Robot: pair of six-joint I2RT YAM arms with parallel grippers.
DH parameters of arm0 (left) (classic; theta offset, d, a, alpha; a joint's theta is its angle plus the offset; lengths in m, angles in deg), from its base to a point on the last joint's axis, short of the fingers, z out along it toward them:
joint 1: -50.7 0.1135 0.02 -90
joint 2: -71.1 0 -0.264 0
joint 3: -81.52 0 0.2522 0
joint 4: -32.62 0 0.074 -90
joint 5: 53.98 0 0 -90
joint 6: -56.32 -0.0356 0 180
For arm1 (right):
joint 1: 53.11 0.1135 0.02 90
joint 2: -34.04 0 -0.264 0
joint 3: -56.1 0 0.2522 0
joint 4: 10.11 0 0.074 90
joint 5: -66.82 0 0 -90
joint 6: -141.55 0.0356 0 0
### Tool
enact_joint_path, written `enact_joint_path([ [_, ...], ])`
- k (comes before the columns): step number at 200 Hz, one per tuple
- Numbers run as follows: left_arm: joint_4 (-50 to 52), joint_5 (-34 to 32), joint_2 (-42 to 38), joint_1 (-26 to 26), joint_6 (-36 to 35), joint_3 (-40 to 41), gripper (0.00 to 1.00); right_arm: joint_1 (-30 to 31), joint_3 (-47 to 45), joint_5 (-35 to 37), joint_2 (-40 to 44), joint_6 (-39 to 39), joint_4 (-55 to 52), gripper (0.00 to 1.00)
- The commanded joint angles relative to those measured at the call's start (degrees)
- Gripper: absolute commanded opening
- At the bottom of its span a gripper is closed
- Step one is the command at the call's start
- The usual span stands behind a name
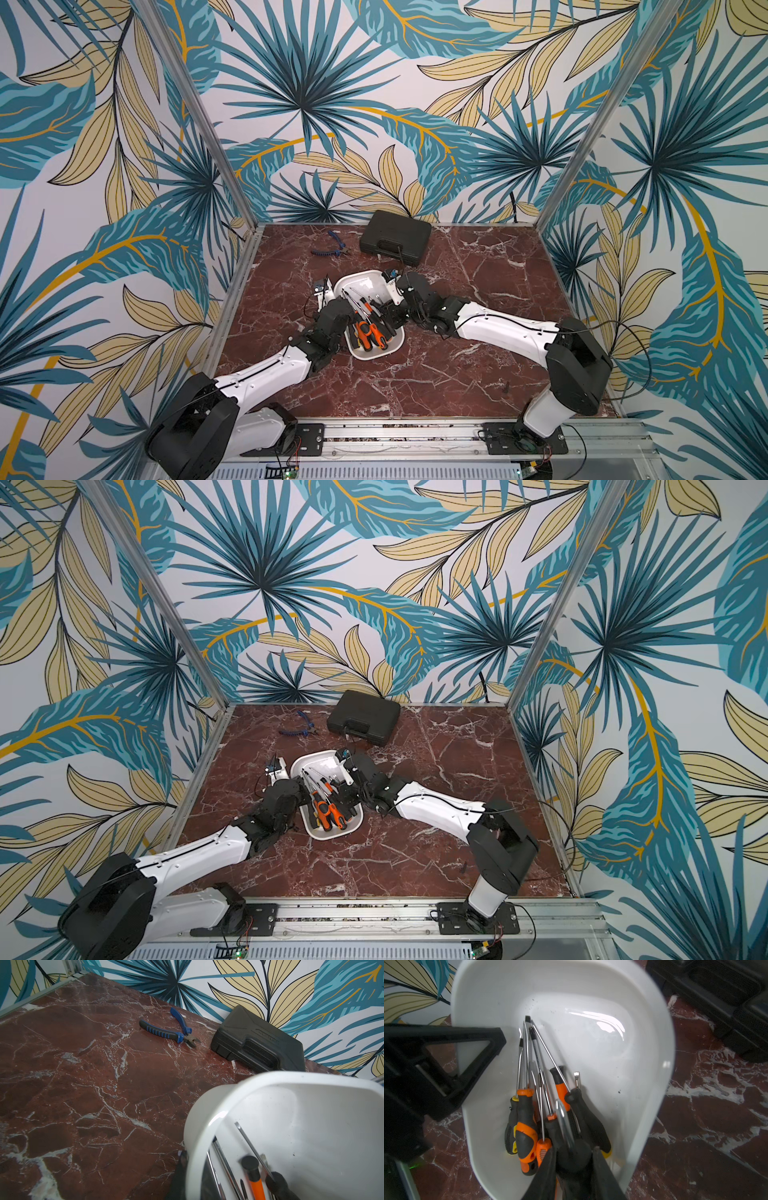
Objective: Take out the screwdriver from the storage box
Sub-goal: Pick up the socket head from the storage box, then place the socket head at the center of the board.
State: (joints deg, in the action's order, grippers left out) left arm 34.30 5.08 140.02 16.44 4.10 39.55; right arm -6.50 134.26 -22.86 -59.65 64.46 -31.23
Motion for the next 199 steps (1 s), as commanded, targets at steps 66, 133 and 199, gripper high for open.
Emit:
enact_joint_path([
  [66,-4.4,-1.5,-0.5,-0.6,2.4,-0.3,0.0,-12.5,-9.1,-1.7,12.7,5.4,-3.7,0.16],
  [133,-4.2,-1.8,-0.6,-0.7,1.2,-0.8,0.0,-17.3,-6.4,-1.6,3.2,9.9,-12.3,0.15],
  [199,-2.6,-2.2,-1.6,-0.9,0.2,-1.1,0.0,-19.5,0.6,-3.6,-8.0,12.6,-17.2,0.16],
])
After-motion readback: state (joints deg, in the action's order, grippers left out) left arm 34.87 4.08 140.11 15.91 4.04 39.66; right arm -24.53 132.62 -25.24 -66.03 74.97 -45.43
